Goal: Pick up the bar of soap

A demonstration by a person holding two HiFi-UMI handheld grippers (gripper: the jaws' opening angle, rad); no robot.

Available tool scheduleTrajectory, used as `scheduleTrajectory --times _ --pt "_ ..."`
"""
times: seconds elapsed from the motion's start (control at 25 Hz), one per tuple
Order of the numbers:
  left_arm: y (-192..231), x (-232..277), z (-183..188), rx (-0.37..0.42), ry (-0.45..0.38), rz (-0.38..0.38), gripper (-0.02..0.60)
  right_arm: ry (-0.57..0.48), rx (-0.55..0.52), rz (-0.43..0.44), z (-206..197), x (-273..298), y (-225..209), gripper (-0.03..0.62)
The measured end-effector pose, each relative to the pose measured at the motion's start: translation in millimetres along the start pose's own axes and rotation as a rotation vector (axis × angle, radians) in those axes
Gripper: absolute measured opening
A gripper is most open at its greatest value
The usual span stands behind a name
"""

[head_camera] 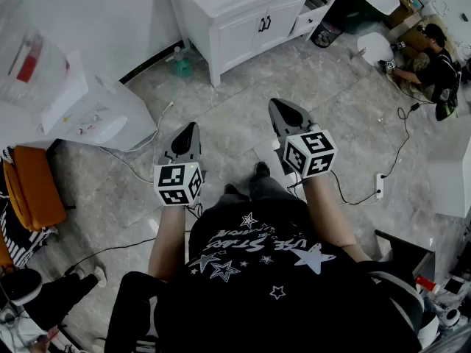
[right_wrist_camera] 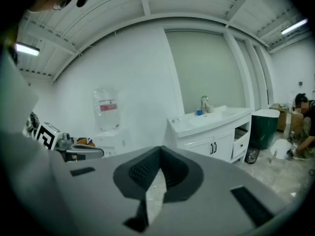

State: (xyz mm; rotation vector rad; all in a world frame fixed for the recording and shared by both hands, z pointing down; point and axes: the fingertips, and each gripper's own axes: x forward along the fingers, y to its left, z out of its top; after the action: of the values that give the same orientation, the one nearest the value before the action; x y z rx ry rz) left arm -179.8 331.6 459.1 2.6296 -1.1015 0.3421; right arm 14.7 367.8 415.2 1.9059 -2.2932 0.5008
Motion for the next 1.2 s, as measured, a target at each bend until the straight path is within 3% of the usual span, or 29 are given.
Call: scheduleTrajectory --times 0.24,0.4,0.92,1.2 --pt "-12.6 -5.8 -4.4 0.019 0.007 -0.025 0.009 0.000 0.009 -0.007 -5.1 -7.9 1.0 0.006" --pt "-18.5 -7.6 -6.1 -0.032 0.009 -0.055 0.009 0.001 0.013 -0.007 -6.1 -8.5 1.4 0.006" --pt "-2.7 -22.0 -5.9 -0.006 -0.002 -0.020 0.009 -0.023 0.056 -0.019 -8.7 6.2 4.6 0.008" --pt "16.0 -19.8 -1.3 -0.012 0.005 0.002 0.009 -0.004 0.039 0.016 -1.2 29.8 8.4 0.155"
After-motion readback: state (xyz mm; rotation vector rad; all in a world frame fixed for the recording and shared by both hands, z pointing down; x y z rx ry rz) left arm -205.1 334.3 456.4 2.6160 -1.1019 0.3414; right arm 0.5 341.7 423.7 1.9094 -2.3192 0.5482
